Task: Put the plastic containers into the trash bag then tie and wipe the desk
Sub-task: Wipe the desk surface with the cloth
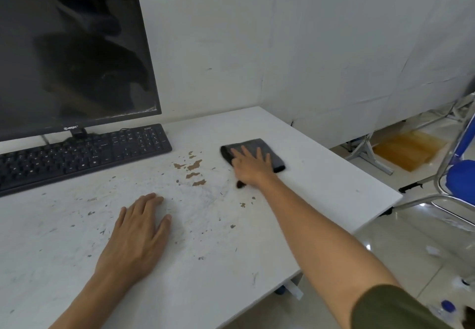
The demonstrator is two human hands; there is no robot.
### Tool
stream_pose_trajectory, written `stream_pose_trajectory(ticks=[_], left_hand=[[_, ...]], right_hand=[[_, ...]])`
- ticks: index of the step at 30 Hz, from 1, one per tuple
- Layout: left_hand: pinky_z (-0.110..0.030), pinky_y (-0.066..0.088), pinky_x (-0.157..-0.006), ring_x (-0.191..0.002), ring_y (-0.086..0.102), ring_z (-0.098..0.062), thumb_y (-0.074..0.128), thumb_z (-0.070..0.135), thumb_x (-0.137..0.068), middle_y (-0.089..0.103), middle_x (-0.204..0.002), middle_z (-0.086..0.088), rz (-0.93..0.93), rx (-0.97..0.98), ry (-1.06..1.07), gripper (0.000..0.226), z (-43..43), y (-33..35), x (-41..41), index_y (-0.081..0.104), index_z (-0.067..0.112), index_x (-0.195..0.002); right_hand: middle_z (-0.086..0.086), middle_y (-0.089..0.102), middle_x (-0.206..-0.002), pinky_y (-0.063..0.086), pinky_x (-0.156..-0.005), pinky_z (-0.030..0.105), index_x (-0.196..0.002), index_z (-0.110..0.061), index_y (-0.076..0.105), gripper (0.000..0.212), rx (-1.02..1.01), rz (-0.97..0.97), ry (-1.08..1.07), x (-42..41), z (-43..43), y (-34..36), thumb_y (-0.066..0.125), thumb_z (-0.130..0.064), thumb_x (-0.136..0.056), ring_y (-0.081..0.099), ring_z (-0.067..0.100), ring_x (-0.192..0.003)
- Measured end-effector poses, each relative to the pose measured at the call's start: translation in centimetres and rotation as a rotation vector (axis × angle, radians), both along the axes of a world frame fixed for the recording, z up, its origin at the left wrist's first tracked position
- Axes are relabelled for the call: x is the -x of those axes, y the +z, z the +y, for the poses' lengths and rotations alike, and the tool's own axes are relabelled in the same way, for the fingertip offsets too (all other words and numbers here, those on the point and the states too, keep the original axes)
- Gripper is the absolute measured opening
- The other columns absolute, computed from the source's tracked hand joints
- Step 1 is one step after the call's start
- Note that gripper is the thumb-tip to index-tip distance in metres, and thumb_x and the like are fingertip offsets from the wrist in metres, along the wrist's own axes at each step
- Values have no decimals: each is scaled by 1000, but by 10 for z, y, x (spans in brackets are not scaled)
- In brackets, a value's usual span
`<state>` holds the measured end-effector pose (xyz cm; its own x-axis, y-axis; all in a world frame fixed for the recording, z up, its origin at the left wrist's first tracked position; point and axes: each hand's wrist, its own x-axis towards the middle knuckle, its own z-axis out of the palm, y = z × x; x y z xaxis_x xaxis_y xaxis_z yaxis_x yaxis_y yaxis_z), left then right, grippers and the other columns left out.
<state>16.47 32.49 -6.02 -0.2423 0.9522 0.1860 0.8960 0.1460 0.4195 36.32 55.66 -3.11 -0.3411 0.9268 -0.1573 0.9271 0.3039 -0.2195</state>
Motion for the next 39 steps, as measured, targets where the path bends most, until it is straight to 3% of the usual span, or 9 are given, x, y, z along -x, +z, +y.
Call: stream_pose_trajectory(ticks=[4, 9, 12, 16, 20, 24, 33, 39], left_hand=[[-42, 15, -124, -145, 31, -16, 30, 44, -101, 37, -154, 4, -16, 5, 15, 51, -2, 1, 0, 35, 22, -146], [-44, 19, -123, -141, 34, -20, 33, 43, -101, 41, -151, 1, -46, 4, 34, 49, -2, 5, -2, 36, 22, -146], [-42, 12, -125, -143, 33, -19, 31, 44, -101, 40, -152, 1, -13, 12, 14, 50, -2, 3, -1, 36, 22, -146], [-42, 10, -125, -144, 32, -18, 29, 43, -102, 40, -152, 2, 15, 5, 13, 49, -4, 1, -2, 35, 21, -146], [-43, 12, -125, -145, 31, -16, 27, 44, -102, 38, -154, 3, 9, 5, 23, 50, -4, 0, -7, 32, 23, -147], [-40, 11, -125, -145, 28, -12, 25, 47, -102, 34, -155, 6, -31, -3, 40, 52, -6, 6, -10, 28, 25, -149], [-40, 12, -125, -147, 28, -13, 30, 45, -101, 34, -157, 5, -4, -36, 103, 55, -2, 5, -7, 29, 22, -150], [-42, 20, -123, -146, 31, -19, 29, 40, -99, 33, -159, -2, 29, -100, 192, 60, -16, 11, -7, 24, 15, -154]], right_hand=[[-7, -3, -169, -9, -121, 57, -159, -39, 6, 56, -11, 13, 293, 51, -54, -4, 13, -40, -104, -9, 35, -154], [-17, -3, -167, -11, -123, 48, -157, -46, 7, 53, -43, 83, 491, -9, -125, -10, 15, -38, -105, -12, 20, -154], [-21, -3, -166, -11, -123, 44, -156, -49, 7, 52, -67, 73, 392, -61, -126, -9, 17, -37, -107, -12, 15, -154], [-17, -1, -167, -4, -124, 46, -158, -45, 9, 54, -86, 43, 136, -91, -78, -9, 15, -33, -106, -5, 20, -155], [-8, -4, -169, -8, -123, 50, -159, -42, 7, 55, -50, 61, -120, -63, -22, -9, 13, -38, -104, -8, 27, -155], [-4, -9, -168, -12, -121, 53, -159, -40, 3, 56, 0, 41, -113, -5, 7, -6, 11, -41, -104, -14, 32, -153], [-4, -10, -168, -10, -121, 55, -158, -44, 1, 56, -2, -24, 309, 92, -29, -2, 10, -41, -103, -13, 34, -153], [-14, -13, -167, -11, -123, 50, -155, -50, -1, 56, 11, -45, 676, 46, -106, -1, 16, -35, -104, -18, 24, -153]])
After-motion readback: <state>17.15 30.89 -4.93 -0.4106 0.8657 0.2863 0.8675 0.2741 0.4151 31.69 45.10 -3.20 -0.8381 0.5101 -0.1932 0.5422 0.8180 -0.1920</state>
